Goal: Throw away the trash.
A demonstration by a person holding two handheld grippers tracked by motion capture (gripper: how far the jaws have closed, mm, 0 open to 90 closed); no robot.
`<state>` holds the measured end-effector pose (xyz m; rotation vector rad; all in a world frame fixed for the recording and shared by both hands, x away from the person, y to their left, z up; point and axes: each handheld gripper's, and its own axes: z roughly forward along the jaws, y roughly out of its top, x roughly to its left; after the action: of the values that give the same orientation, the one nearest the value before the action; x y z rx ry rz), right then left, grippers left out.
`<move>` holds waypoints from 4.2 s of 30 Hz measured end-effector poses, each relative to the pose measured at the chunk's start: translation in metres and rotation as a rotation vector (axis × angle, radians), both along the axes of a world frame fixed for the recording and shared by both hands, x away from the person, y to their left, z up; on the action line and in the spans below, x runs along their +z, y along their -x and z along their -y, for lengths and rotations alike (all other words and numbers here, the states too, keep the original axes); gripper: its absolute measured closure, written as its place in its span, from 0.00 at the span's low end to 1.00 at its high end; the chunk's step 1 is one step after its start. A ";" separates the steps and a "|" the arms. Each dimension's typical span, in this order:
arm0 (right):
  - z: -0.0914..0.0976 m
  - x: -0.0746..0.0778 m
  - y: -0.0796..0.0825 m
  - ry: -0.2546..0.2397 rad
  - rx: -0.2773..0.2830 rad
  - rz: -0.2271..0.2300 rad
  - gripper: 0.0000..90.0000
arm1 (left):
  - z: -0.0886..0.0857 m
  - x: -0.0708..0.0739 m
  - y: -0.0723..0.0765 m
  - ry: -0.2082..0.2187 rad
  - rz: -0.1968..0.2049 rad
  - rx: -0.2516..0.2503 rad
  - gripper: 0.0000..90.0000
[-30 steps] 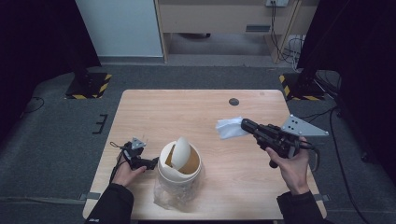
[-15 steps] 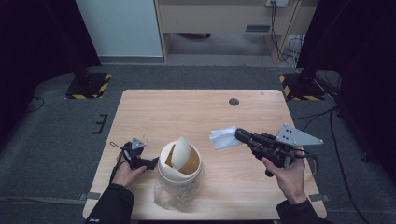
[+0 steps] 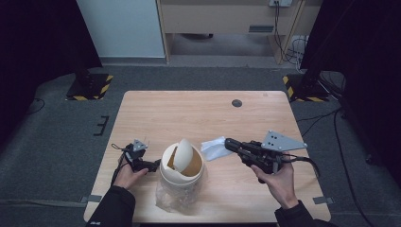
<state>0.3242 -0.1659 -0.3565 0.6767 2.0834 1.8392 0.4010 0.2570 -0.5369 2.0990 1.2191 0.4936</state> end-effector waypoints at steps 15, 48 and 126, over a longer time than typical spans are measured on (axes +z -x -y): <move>-0.022 -0.018 -0.002 0.039 0.041 -0.034 0.96 | 0.000 0.000 0.000 0.000 0.000 0.000 0.00; -0.054 -0.048 -0.002 0.094 0.092 -0.072 0.96 | 0.000 0.000 0.000 0.000 0.000 0.000 0.00; 0.046 -0.113 -0.064 0.199 -0.317 -0.217 0.30 | 0.000 0.000 0.000 0.000 0.000 0.001 0.00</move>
<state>0.3879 -0.2115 -0.4690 1.1203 2.1032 1.4203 0.4009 0.2570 -0.5369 2.0985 1.2202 0.4947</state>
